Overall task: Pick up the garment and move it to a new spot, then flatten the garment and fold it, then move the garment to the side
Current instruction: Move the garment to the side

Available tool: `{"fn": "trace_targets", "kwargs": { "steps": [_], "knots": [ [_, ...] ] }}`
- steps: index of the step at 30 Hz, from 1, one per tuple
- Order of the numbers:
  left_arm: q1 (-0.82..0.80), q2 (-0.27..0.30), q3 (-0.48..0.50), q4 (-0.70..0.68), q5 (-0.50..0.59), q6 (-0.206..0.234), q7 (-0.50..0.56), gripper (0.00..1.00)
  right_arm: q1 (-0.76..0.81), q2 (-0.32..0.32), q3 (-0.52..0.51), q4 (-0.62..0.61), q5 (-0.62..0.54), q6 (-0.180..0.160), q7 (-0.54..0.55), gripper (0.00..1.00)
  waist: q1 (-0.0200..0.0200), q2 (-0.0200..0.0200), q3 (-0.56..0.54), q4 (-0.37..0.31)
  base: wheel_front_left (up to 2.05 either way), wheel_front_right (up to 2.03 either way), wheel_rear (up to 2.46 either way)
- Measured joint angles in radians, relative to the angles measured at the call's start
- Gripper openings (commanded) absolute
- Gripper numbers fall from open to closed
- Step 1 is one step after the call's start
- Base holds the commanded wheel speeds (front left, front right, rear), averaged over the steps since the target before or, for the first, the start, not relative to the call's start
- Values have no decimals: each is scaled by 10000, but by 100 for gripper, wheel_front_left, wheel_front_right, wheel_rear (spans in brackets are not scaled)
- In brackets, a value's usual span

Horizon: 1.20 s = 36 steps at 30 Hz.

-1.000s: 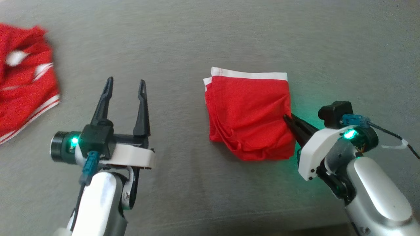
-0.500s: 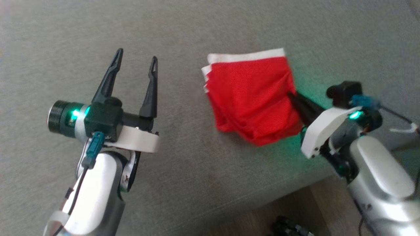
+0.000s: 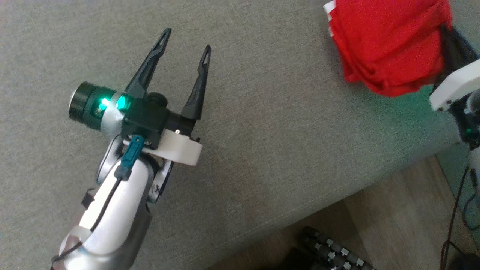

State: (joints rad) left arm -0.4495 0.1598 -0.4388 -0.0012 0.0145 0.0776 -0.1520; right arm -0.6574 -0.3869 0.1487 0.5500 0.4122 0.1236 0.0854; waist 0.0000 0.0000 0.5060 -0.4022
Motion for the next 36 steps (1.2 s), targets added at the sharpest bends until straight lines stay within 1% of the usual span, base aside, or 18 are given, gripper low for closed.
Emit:
{"fn": "trace_targets", "kwargs": {
  "steps": [6, 15, 16, 17, 18, 19, 21, 23, 24, 25, 29, 32, 36],
  "knots": [
    [-426, -21, -184, 10, 109, -90, 4, 100, -529, -59, -558, 543, -98, 0, -489, 0, 0, 0, 409, 109, 0, 0, 0],
    [-772, -31, -336, 48, 109, -159, -109, 100, -1504, -136, -915, 1707, -222, 0, -907, 0, 0, 0, 932, 498, 0, 0, 0],
    [-789, -33, -334, 61, 109, -159, -127, 100, -1592, -165, -986, 1910, -222, 0, -926, 7, 0, 0, 982, 549, 0, 0, 0],
    [-808, -33, -336, 77, 109, -157, -136, 100, -1667, -203, -1028, 2100, -222, 0, -982, 21, 0, 0, 1025, 601, 0, 0, 0],
    [-837, -33, -334, 104, 109, -155, -169, 100, -1734, -224, -1053, 2240, -217, 0, -1081, 16, 0, 0, 1059, 646, 0, 0, 0],
    [-869, -33, -334, 123, 109, -150, -171, 100, -1777, -230, -1051, 2301, -213, 0, -1210, 0, 0, 0, 1086, 681, 0, 0, 0],
    [-889, -33, -334, 184, 107, -144, -255, 100, -1848, -230, -1030, 2485, -226, 0, -1296, 0, 0, 0, 1099, 729, 0, 0, 0],
    [-888, -35, -336, 318, 88, -140, -272, 100, -1934, -236, -966, 2713, -259, 0, -1308, 41, 0, 0, 1041, 760, 0, 0, 0],
    [-884, -38, -336, 378, 50, -113, -316, 100, -1934, -232, -955, 2771, -276, 0, -1329, 79, 0, 0, 983, 774, 0, 0, 0],
    [-873, -40, -334, 408, -2, -63, -359, 100, -1929, -222, -955, 2834, -328, 0, -1404, 100, 0, 0, 911, 782, 0, 0, 0],
    [-814, -82, -326, 558, -157, 38, -489, 100, -1841, -213, -1035, 2874, -848, 0, -1791, 100, 0, 0, 507, 797, 0, 0, 0],
    [-500, -119, -305, 694, -345, 136, -593, 100, -1406, -194, -1170, 2633, -1154, 0, -2057, 100, 0, 0, 106, 826, 0, 0, 0],
    [180, -213, -245, 913, -654, 384, -711, 100, -309, 134, -1175, 1609, -1419, 0, -2435, 100, 0, 0, -522, 904, 0, 0, 0]
  ]
}}
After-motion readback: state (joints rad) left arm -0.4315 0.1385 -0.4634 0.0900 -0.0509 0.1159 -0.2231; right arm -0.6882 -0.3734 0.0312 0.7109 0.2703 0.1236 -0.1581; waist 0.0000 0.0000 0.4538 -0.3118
